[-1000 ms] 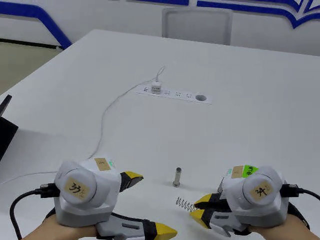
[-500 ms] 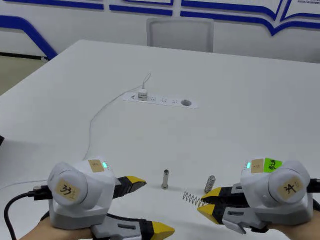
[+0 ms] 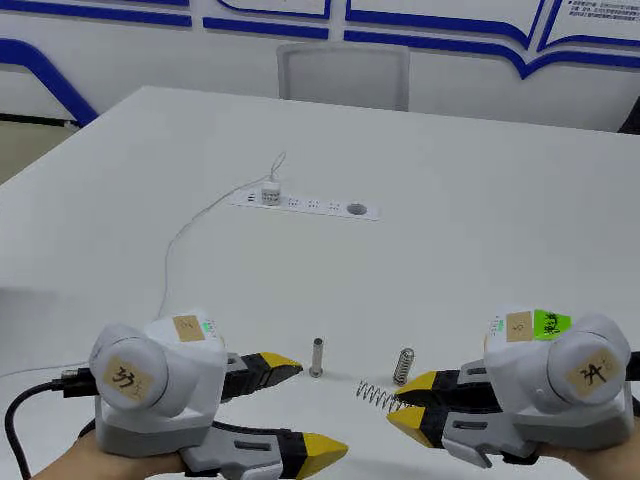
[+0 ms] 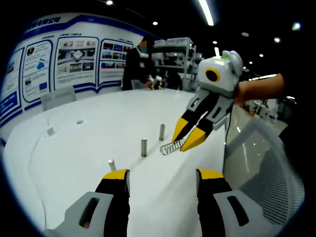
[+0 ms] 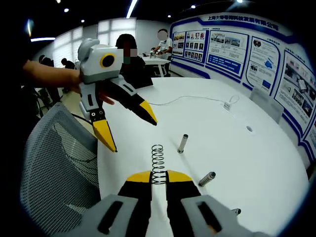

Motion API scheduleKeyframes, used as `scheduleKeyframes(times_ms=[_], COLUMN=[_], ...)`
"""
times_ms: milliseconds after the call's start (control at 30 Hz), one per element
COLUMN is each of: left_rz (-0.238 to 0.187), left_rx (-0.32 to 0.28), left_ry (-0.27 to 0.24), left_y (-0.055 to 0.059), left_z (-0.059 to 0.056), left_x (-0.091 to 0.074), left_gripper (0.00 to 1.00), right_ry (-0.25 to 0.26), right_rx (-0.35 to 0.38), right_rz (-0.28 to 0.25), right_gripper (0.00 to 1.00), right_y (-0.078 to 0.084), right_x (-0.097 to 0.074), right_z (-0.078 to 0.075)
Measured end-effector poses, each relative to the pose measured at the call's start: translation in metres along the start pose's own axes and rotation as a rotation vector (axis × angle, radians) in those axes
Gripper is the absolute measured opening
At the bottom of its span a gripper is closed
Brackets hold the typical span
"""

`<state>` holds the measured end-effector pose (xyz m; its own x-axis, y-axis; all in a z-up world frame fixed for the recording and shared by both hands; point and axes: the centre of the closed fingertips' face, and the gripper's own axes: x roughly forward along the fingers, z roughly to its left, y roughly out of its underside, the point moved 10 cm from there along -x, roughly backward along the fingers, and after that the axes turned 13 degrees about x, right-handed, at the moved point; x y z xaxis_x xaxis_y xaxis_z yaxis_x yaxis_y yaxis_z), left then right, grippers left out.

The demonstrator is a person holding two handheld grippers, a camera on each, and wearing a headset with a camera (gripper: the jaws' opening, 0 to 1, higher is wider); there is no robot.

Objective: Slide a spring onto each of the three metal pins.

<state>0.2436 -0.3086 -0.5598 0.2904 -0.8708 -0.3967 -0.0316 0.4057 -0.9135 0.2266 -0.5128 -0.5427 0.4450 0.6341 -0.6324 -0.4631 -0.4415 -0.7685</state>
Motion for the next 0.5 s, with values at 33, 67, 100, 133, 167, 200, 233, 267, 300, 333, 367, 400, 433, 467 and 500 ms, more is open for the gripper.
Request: scheduleKeyframes(times_ms=[33, 67, 100, 133, 167, 200, 233, 267, 300, 333, 367, 400, 433, 467, 500], left_rz=[-0.001, -0.002, -0.003, -0.004, -0.005, -0.006, -0.009, -0.012, -0.017, -0.024, -0.027, -0.028, -0.028, -0.027, -0.027], left_rx=[0.001, 0.004, 0.005, 0.005, 0.007, 0.007, 0.008, 0.010, 0.011, 0.012, 0.015, 0.019, 0.027, 0.034, 0.038], left_ry=[0.000, 0.000, 0.000, 0.000, 0.000, 0.001, 0.001, 0.001, 0.001, 0.007, 0.011, 0.016, 0.024, 0.033, 0.038], left_y=[0.000, 0.000, 0.000, -0.001, -0.001, -0.002, -0.002, -0.003, -0.004, -0.005, -0.006, -0.007, -0.008, -0.009, -0.010], left_z=[0.000, 0.000, -0.001, -0.001, -0.001, -0.001, -0.001, -0.001, -0.001, -0.001, -0.001, -0.002, -0.003, -0.004, -0.005], left_x=[0.000, 0.000, 0.000, 0.000, 0.000, 0.000, 0.001, 0.001, 0.002, 0.002, 0.003, 0.004, 0.005, 0.007, 0.008], left_gripper=[0.54, 0.53, 0.52, 0.52, 0.52, 0.52, 0.52, 0.52, 0.51, 0.50, 0.50, 0.48, 0.47, 0.45, 0.44], right_ry=[-0.001, -0.003, -0.005, -0.007, -0.011, -0.014, -0.019, -0.023, -0.025, -0.030, -0.035, -0.041, -0.049, -0.055, -0.059], right_rx=[-0.002, -0.005, -0.006, -0.007, -0.012, -0.020, -0.029, -0.034, -0.044, -0.054, -0.063, -0.073, -0.084, -0.091, -0.096], right_rz=[-0.001, -0.002, -0.003, -0.004, -0.006, -0.007, -0.005, -0.003, -0.001, 0.002, 0.004, 0.006, 0.007, 0.009, 0.011], right_gripper=[0.11, 0.11, 0.11, 0.11, 0.11, 0.11, 0.11, 0.11, 0.11, 0.11, 0.11, 0.11, 0.11, 0.11, 0.11], right_y=[0.000, 0.000, -0.001, -0.001, -0.001, -0.001, -0.001, -0.001, -0.002, -0.002, -0.002, -0.002, -0.003, -0.004, -0.004], right_x=[0.000, -0.001, -0.001, -0.002, -0.002, -0.002, -0.002, -0.002, -0.002, -0.001, -0.001, 0.000, 0.000, 0.001, 0.002], right_z=[0.000, 0.001, 0.002, 0.002, 0.003, 0.004, 0.005, 0.005, 0.006, 0.007, 0.009, 0.010, 0.011, 0.013, 0.014])
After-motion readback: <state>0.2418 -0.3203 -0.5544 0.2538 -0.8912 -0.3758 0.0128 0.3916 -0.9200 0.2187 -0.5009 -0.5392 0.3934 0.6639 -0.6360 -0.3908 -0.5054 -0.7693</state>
